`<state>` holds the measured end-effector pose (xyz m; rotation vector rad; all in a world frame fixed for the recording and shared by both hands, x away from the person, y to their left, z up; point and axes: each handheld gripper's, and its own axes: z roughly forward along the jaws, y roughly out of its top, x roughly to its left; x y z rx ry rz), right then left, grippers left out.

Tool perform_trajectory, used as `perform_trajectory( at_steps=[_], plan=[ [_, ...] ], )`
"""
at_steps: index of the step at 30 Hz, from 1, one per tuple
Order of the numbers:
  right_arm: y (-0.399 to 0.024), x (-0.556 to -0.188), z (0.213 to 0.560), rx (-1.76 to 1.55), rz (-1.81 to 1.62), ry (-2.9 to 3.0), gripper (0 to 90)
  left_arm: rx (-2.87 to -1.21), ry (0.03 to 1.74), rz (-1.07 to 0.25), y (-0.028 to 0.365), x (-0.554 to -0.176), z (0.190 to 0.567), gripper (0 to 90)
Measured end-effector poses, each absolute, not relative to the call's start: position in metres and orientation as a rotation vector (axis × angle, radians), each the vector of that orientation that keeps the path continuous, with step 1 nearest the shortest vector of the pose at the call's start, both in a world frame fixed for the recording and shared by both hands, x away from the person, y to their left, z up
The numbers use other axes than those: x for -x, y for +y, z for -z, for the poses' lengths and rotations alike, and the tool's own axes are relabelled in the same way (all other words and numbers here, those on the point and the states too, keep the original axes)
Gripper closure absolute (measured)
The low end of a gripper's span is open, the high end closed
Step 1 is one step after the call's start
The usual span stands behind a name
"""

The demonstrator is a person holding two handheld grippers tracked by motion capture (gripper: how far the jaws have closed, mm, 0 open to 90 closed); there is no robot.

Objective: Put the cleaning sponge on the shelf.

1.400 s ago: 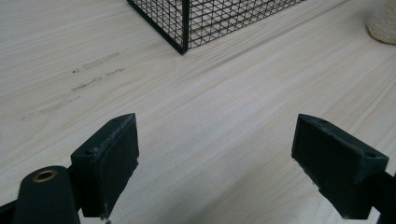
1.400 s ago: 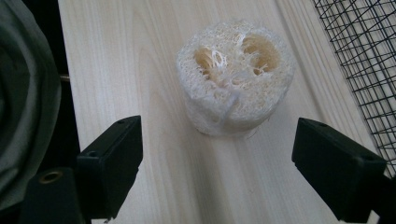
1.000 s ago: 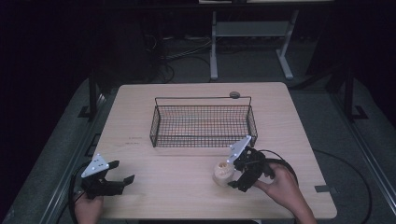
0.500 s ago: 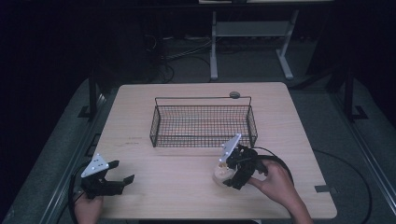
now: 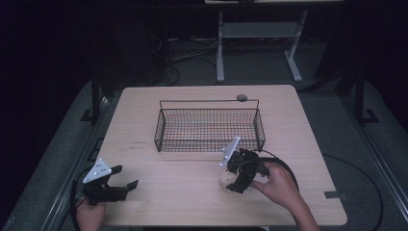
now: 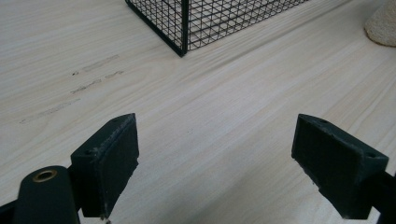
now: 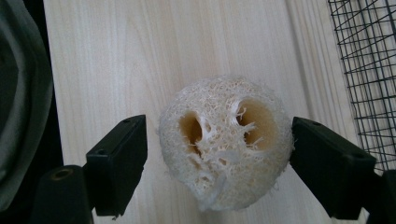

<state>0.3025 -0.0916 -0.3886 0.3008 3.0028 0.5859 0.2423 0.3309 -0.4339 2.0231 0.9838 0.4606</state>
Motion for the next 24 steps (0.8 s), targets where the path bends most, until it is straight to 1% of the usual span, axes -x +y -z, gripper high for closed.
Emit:
perform_trajectory(
  at_steps=[4,7,13,24],
  plan=[
    [-0.0885,-0.3029,0.3908,-0.292,-0.568,3.013,23.2,-2.023,0.983,-0.46,0.3313,-0.2423,0.4338,13.7],
    [-0.0878,-0.3037,0.3898,-0.284,-0.573,3.025,27.3,-2.022,0.984,-0.46,0.3314,-0.2421,0.4335,13.7],
    [-0.0862,-0.3039,0.3882,-0.276,-0.553,3.033,27.9,-2.018,0.985,-0.463,0.3323,-0.2416,0.4331,13.7],
    [-0.0932,-0.3072,0.3837,-0.282,-0.622,3.036,28.2,-2.017,0.985,-0.462,0.3321,-0.2414,0.4331,13.7]
  ],
)
